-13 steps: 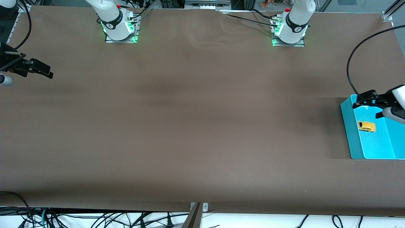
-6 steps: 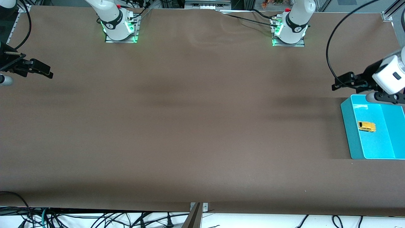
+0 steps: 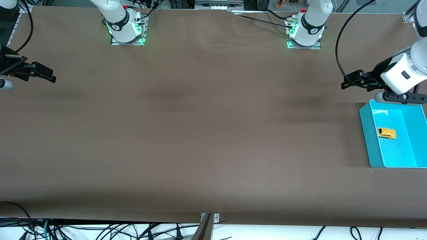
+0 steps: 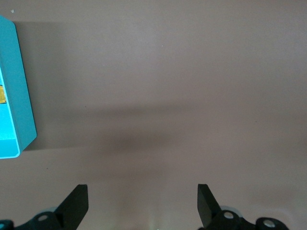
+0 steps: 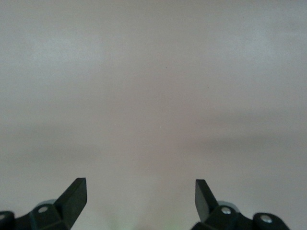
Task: Wind and store yellow beetle car
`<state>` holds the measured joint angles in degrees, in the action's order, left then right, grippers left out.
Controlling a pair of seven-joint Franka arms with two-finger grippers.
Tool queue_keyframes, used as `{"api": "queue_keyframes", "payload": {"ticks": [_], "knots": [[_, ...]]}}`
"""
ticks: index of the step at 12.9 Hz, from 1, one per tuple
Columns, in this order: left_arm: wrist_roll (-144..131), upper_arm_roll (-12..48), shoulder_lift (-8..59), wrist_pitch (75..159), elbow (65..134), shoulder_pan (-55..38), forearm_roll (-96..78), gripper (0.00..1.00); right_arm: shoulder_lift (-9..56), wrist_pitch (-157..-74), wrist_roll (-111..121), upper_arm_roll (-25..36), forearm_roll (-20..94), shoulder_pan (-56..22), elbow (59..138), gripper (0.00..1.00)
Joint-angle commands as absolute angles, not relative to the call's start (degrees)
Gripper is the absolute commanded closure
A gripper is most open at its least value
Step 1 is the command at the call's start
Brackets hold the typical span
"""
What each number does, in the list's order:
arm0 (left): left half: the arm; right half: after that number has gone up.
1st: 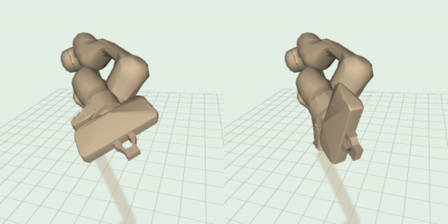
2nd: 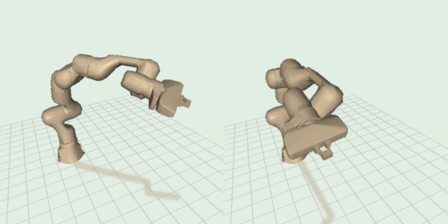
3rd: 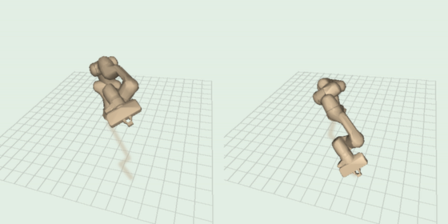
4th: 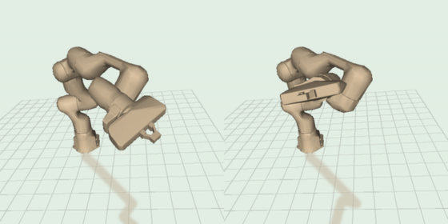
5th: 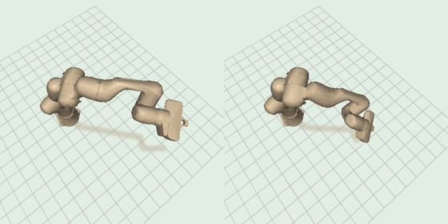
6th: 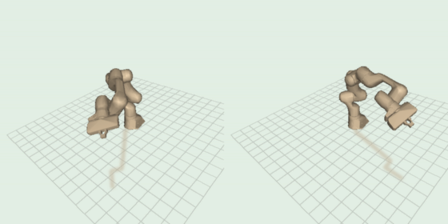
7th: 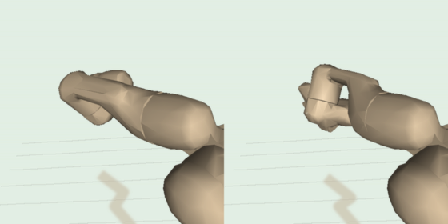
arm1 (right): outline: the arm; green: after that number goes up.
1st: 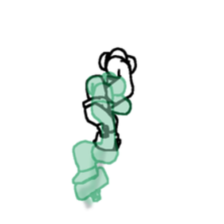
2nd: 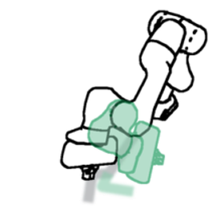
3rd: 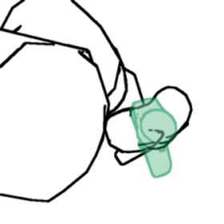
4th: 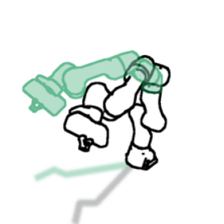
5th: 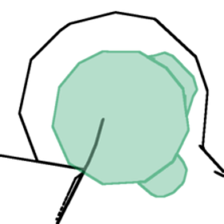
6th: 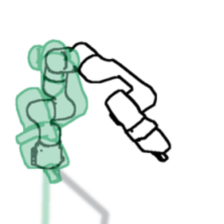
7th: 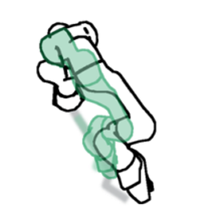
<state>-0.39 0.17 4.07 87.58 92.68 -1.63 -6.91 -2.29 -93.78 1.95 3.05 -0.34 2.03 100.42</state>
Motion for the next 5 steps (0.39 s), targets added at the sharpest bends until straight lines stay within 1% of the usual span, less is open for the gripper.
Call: {"api": "queue_keyframes", "payload": {"ticks": [1, 5], "knots": [[-1.1, 0.1, 3.7, 87.4, 93.0, -1.7, -7.0, 0.00, -1.8, -92.5, 1.1, 3.0, -0.4, 2.1, 98.9, 0.00], [-1.1, 0.1, 3.9, 87.4, 92.4, -1.7, -6.9, 0.00, -1.8, -92.5, 1.1, 3.0, -0.4, 2.1, 98.9, 0.00]]}}
